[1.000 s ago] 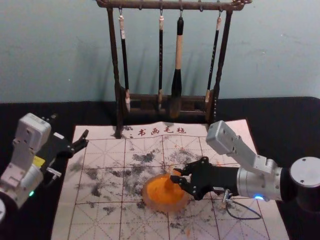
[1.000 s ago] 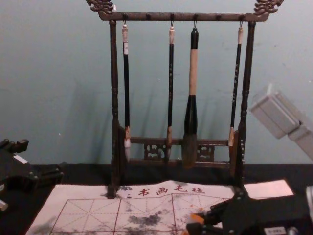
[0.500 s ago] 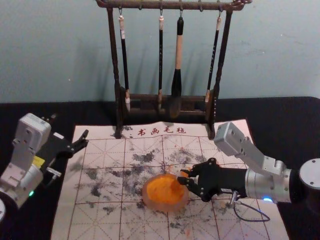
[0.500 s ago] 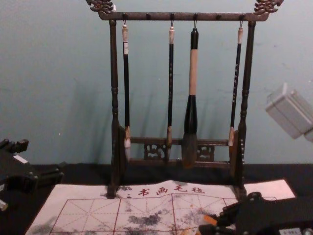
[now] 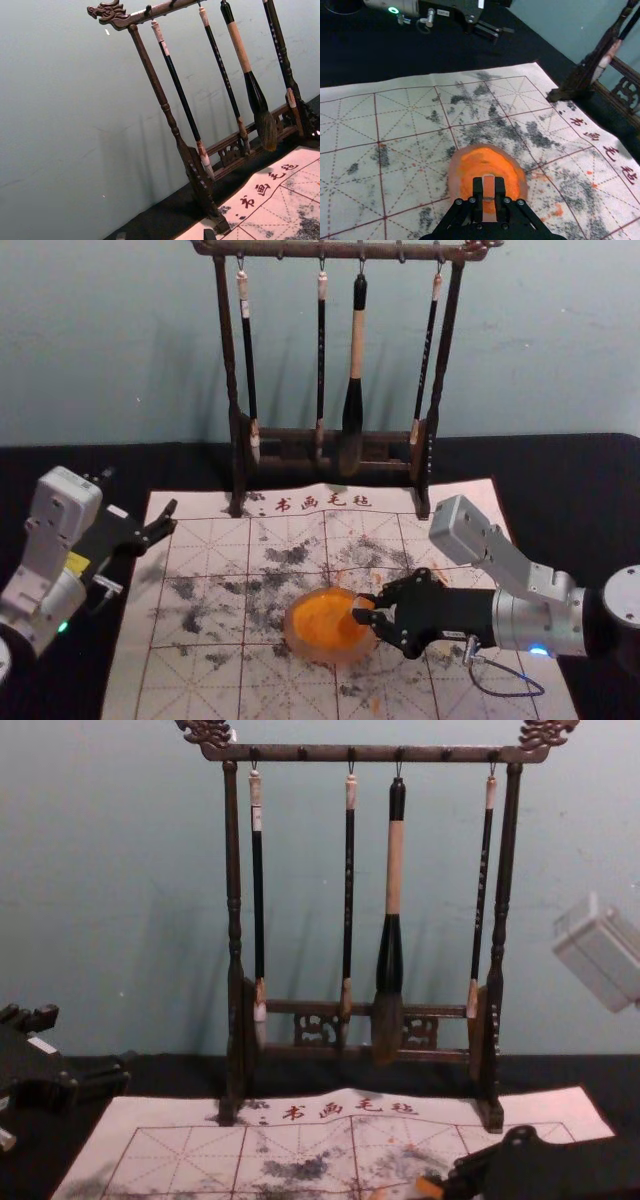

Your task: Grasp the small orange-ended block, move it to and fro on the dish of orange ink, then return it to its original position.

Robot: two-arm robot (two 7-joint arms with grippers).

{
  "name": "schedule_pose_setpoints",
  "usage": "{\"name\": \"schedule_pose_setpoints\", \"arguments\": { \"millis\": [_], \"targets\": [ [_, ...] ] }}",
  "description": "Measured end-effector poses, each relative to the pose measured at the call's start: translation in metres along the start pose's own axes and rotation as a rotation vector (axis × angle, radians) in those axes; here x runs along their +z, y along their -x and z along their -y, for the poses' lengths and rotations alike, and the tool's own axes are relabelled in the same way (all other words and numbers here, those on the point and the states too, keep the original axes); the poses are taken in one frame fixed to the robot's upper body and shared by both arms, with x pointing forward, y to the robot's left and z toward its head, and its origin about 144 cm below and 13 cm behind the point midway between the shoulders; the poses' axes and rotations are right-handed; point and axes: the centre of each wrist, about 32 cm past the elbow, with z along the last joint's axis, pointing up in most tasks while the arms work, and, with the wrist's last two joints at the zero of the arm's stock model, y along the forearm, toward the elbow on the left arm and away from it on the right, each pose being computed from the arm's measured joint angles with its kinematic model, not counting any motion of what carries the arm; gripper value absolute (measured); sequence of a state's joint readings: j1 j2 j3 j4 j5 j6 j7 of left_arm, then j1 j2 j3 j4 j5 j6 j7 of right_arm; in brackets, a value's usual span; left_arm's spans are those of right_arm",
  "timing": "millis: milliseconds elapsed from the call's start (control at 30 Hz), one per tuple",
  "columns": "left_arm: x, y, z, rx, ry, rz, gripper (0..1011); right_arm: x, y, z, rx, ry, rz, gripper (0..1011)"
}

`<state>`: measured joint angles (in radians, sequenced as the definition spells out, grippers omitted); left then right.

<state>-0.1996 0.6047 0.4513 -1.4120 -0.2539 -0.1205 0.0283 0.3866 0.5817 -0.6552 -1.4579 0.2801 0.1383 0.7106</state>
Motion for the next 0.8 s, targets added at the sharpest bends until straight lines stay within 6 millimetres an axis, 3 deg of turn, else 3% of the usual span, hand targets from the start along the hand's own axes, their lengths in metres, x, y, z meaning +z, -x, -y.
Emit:
{"name": "schedule_pose_setpoints", "arguments": {
  "millis": [800],
  "targets": [
    [0.000,0.000,0.000,0.000,0.000,0.000,1001,0.007,-0.002,-0.019,0.010,0.002,0.020,106]
  ]
}}
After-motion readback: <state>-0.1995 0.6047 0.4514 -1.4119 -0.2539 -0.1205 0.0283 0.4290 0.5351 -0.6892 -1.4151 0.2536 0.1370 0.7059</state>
